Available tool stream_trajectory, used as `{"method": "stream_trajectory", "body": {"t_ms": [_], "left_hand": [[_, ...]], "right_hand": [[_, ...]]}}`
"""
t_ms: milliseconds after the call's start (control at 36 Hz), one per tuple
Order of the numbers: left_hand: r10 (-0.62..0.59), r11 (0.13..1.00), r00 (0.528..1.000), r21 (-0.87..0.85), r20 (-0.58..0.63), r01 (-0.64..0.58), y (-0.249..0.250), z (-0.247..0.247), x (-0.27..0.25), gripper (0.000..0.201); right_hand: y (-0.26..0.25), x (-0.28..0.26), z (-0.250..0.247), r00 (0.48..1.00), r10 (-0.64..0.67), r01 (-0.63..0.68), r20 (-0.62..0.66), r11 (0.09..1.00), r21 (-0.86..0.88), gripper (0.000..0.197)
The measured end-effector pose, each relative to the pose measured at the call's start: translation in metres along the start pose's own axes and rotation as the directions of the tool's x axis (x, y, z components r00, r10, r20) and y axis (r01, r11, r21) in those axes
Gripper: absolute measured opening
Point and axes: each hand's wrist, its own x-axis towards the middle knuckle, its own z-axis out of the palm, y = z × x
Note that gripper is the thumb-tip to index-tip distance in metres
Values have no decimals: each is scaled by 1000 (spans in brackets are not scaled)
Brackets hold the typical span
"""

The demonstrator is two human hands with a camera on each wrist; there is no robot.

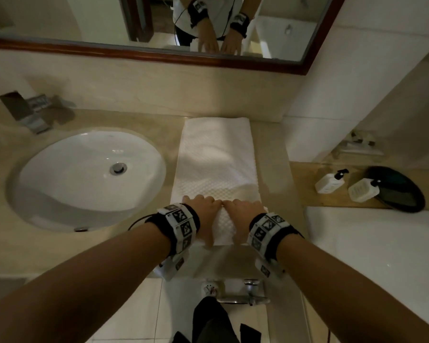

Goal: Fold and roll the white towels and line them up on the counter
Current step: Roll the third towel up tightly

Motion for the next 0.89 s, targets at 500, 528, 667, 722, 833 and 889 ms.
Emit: {"method": "stream_trajectory", "body": {"t_ms": [500,528,667,722,833,889], "left_hand": [[-36,989,987,-134,158,58,-21,-43,62,66],[-87,986,989,-131,121,103,-19,-40,61,64],[-147,975,989,-169,12,147,-7,-34,52,98],[-124,984,992,-124,11,125,-7,-33,50,120],[-115,988,993,-101,-6,114,-11,-39,55,120],[-102,987,995,-121,9,103,-15,-45,61,108]], "right_hand": [[7,38,-9,999,1,-4,-34,996,-88,126],[9,42,-11,1000,-8,6,-27,997,-75,121],[20,66,-34,997,-48,48,68,999,11,100],[28,74,-45,992,-61,51,113,995,86,101],[42,81,-59,982,-69,22,178,966,257,84],[44,77,-63,990,-57,27,132,976,217,71]]}}
